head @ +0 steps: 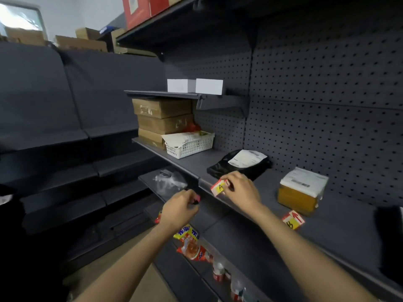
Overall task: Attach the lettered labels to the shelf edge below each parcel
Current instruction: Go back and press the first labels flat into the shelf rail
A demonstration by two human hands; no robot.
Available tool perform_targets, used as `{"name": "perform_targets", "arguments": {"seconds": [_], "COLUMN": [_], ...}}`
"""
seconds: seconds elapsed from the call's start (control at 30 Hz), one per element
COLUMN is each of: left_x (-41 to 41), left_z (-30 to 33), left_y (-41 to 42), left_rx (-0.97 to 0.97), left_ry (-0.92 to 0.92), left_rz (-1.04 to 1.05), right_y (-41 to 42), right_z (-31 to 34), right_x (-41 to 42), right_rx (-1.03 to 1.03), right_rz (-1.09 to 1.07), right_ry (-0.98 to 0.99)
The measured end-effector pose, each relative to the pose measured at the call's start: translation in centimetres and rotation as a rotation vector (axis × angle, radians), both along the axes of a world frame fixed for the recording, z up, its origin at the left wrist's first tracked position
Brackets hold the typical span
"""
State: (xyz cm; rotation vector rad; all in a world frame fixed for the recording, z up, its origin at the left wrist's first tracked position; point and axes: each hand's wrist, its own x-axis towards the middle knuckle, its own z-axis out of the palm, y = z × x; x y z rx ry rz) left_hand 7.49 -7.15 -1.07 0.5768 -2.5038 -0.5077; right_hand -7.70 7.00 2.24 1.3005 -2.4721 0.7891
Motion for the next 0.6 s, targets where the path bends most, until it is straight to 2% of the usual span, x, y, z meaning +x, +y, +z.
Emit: {"name": "perform_targets", "arguments": {"seconds": [0.17,0.3,0.43,0.6], "left_x": [-7.0,-9.6,-10.3,-10.9], "left_z": [0.3,-0.8,-1.6,-1.9], "left_y": [-5.8,-7.8,-8.9,-10.8], "left_rx": [-0.044,-0.039,-0.019,-0.066], "left_ry": [-0.031,-0.048,-0.027,-0.007], "left_rz": [-0.247,-0.415,-0.517,-0.587], "right_y": [-3.4,-4.2,-4.6,-6.8], "right_z": [-0.2,-0.7,-1.2,-2.2], "right_x": [-2.1,-2.0,-1.2,0.2], "right_rx": [-0.015,-0.011,-0.059,-0.141], "right_rz": [-0.160,-0.289,-0.452,-0.532], "right_ry": [-0.062,-0.157,-0.191,-0.207]}}
